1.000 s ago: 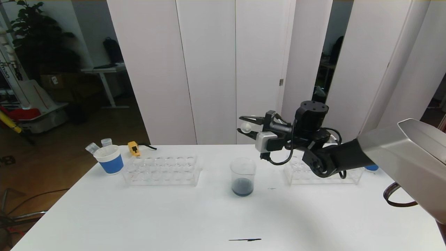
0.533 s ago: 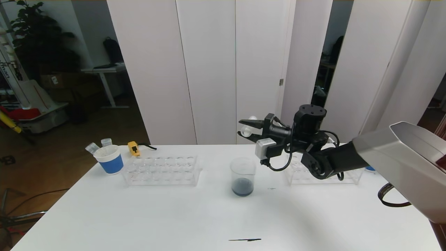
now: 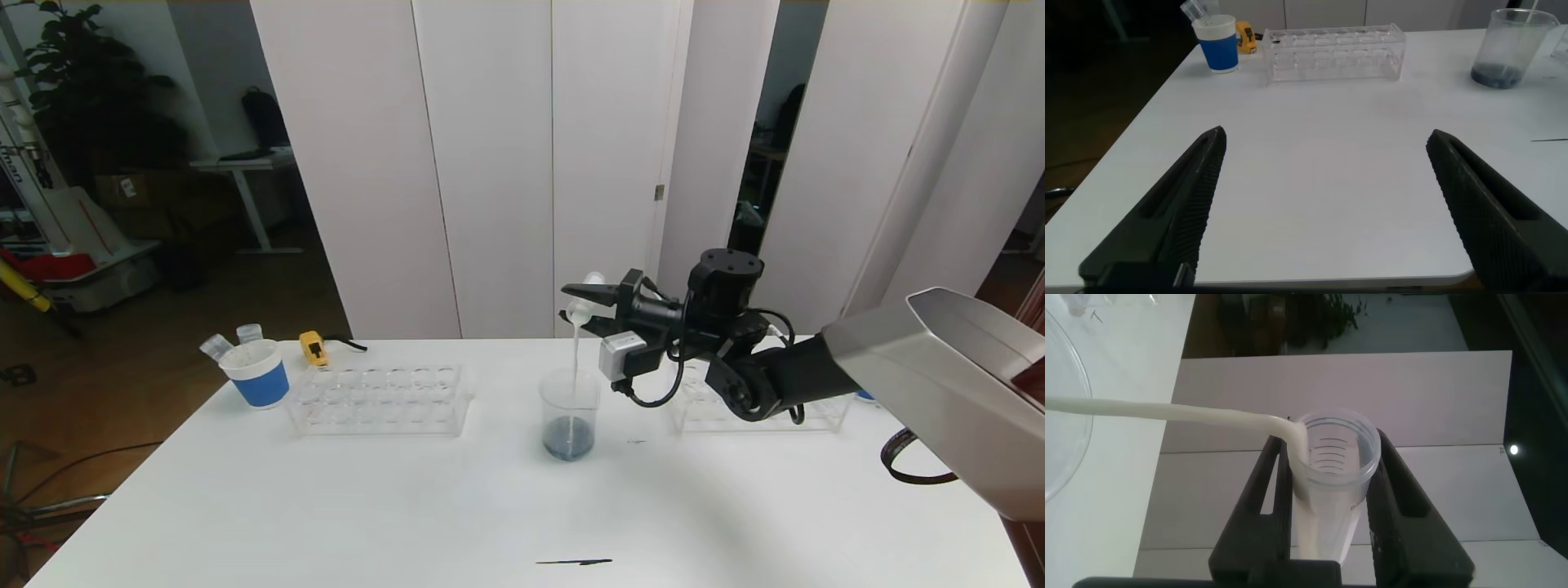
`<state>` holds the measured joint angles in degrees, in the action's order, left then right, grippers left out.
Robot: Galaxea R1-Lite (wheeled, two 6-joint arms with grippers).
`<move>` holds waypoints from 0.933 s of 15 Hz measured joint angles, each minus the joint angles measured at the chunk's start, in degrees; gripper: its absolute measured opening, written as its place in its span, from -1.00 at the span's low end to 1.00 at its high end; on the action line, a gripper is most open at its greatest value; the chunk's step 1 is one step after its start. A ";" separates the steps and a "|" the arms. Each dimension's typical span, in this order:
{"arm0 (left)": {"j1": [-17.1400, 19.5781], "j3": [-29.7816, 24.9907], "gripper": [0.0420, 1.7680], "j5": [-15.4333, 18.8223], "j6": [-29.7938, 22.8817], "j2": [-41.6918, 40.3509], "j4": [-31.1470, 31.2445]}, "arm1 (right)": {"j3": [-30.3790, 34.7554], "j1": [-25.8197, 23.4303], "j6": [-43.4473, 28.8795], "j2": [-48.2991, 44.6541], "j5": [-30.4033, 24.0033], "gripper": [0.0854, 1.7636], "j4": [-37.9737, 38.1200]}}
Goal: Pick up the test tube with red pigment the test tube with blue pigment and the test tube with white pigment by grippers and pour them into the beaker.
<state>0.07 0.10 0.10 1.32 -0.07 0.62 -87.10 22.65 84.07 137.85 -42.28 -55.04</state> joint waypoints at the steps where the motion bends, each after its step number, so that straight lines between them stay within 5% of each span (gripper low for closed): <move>1: 0.00 0.00 0.98 0.00 0.00 0.00 0.00 | 0.00 0.02 0.27 0.02 0.00 -0.39 -0.02; 14: 0.00 0.00 0.98 0.00 0.00 0.00 0.00 | -1.16 -0.07 5.95 0.49 -0.02 -0.39 -0.37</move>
<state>0.07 0.10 0.10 1.32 -0.07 0.62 -88.26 22.58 90.02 138.34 -42.30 -55.41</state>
